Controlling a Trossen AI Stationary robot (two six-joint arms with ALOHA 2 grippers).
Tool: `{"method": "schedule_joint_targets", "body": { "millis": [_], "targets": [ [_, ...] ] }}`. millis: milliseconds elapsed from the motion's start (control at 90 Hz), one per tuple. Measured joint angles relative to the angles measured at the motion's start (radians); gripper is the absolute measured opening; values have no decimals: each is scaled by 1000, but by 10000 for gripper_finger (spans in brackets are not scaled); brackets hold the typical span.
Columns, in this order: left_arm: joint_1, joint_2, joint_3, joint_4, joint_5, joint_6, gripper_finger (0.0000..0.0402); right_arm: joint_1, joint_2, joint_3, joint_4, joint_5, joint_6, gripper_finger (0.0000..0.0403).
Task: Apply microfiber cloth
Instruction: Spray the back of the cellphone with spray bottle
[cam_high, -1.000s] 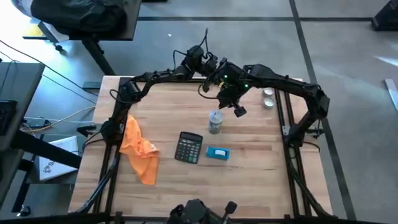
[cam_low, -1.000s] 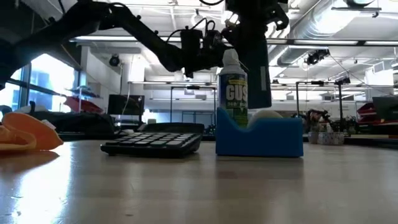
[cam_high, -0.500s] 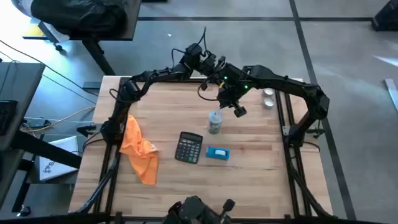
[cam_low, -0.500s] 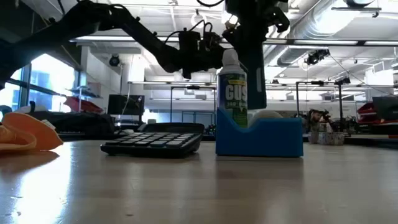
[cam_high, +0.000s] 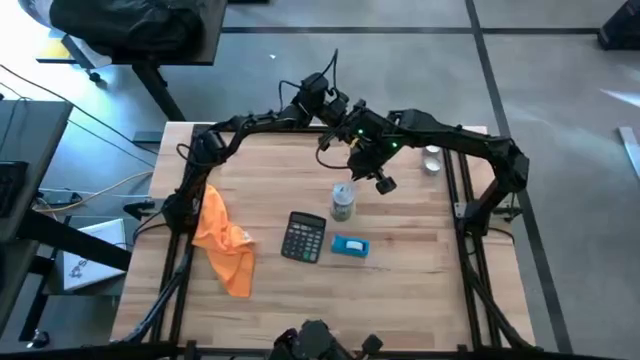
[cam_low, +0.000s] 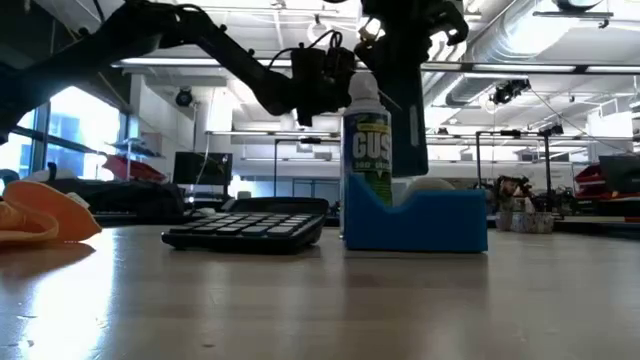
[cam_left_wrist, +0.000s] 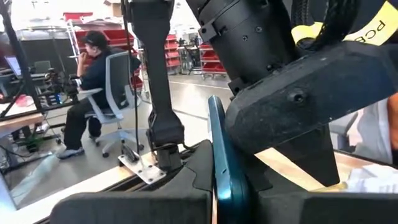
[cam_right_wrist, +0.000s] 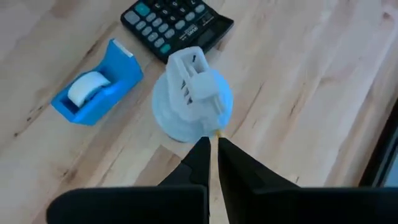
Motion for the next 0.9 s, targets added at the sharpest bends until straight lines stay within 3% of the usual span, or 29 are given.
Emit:
{"method": "schedule_joint_targets", "body": {
  "millis": [900],
  "targets": [
    [4,0,0,-8,-67,14,1,26,0,0,38,2,-67,0]
  ]
}}
